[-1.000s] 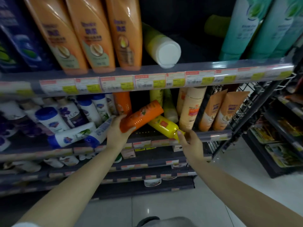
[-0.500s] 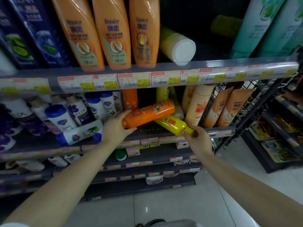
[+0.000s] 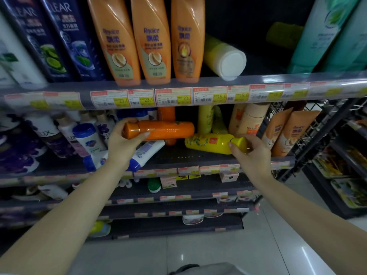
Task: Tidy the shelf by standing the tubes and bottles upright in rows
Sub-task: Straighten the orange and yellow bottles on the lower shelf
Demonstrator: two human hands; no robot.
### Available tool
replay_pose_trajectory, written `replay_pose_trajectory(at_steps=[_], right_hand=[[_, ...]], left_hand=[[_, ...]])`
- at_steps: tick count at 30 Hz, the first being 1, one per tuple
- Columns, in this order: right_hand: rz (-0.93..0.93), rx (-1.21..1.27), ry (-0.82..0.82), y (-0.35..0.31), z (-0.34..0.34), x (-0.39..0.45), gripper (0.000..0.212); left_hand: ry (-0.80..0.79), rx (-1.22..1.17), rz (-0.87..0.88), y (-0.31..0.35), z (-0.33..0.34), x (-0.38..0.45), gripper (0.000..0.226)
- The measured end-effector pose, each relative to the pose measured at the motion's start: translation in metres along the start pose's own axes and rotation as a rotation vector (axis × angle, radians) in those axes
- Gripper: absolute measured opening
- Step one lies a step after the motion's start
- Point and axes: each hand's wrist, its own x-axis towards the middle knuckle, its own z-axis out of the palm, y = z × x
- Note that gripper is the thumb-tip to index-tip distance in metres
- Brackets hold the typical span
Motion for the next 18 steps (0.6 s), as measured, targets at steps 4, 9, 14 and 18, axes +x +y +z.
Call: replay_pose_trajectory(at_steps=[4, 9, 14, 18], right_hand=[[-0.012, 0.054, 0.011, -0.007, 0.006, 0.008, 0.038], [-0.044, 0.098, 0.056, -0.023, 0.014, 0.017, 0.042], [-0.077, 0.122, 0.050, -0.040, 0.020, 0.022, 0.043], [-0.116, 0.125, 0.049, -0.043, 0.026, 0.024, 0.042]], left_hand=[[-0.029, -0.035, 0.063, 0.003, -0.004, -0.003, 0.053], [-0.021, -0.101, 0.082, 0.008, 0.000, 0.000, 0.053], [0.027, -0.284, 0.054, 0.016, 0.011, 0.010, 0.049], [-0.120, -0.290, 0.068, 0.013, 0.017, 0.015, 0.045]])
